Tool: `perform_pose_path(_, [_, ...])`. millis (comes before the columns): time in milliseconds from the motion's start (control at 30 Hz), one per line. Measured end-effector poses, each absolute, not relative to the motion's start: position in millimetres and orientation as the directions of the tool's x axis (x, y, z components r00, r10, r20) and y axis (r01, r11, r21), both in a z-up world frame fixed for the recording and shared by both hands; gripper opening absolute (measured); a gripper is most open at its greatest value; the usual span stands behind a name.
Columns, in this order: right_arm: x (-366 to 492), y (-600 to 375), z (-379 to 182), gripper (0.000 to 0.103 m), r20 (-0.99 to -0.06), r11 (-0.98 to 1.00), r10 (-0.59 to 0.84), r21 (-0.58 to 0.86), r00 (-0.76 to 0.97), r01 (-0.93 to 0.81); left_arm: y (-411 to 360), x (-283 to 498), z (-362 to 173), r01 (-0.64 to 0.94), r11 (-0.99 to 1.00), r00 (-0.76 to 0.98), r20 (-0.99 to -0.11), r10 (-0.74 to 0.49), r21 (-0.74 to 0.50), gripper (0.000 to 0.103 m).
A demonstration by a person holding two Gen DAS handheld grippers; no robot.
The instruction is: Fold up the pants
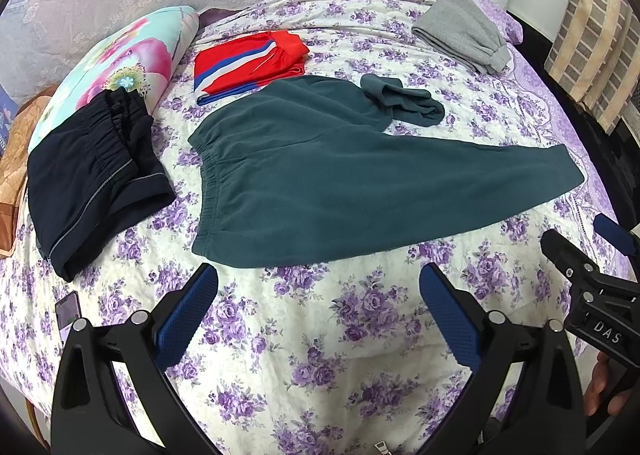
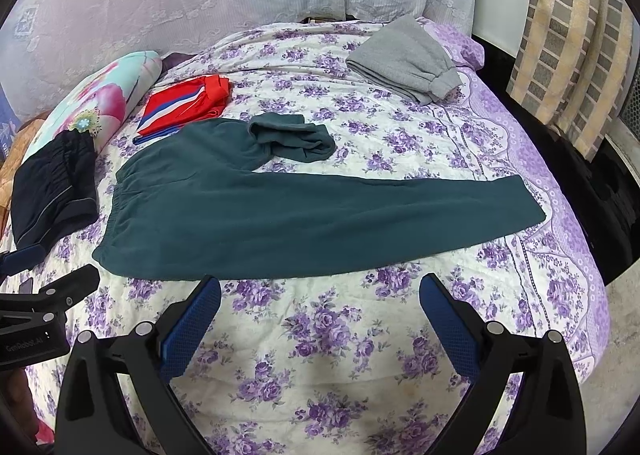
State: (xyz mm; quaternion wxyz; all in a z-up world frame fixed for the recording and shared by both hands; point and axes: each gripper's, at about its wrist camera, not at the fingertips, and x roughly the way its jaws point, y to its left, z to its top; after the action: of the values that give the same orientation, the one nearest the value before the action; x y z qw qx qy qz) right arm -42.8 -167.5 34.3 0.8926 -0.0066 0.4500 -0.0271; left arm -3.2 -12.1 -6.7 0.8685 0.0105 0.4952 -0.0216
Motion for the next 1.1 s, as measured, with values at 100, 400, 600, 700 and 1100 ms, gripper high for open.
perform_pose_path(100, [-43.0,-167.6,34.3,0.099,-0.803,0.998,-0.055,-0.036,0.593,0.043,-12.1,-3.3,-6.8,0.048,0.999,0.508,-0.861,-0.027,-0.002,0.098])
perform_pose_path(400, [-45.8,-161.9,35.0,0.099,-0.802,0.998,-0.07,-0.054,0.593,0.044,-11.8,-8.0,-7.3,0.043,0.999,0.51,-0.86,-0.029,-0.008,0.098])
perform_pose_path(600, [-47.1,-162.2,33.4,0.099,-0.805,0.998,-0.057,-0.05,0.591,0.029,-10.5,-11.5,-8.9,0.034,0.999,0.503,-0.864,-0.03,-0.014,0.098])
perform_pose_path(700, [-46.6,-162.0,32.0,0.099,-0.806,0.999,-0.052,-0.05,0.589,0.02,-11.0,-11.0,-9.4,0.034,0.999,0.502,-0.864,-0.029,-0.014,0.098])
perform_pose_path(1100, [-39.7,-162.4,30.7,0.099,-0.802,0.998,-0.061,-0.053,0.594,0.03,-7.3,-7.3,-15.3,0.03,0.999,0.488,-0.872,-0.033,-0.021,0.098])
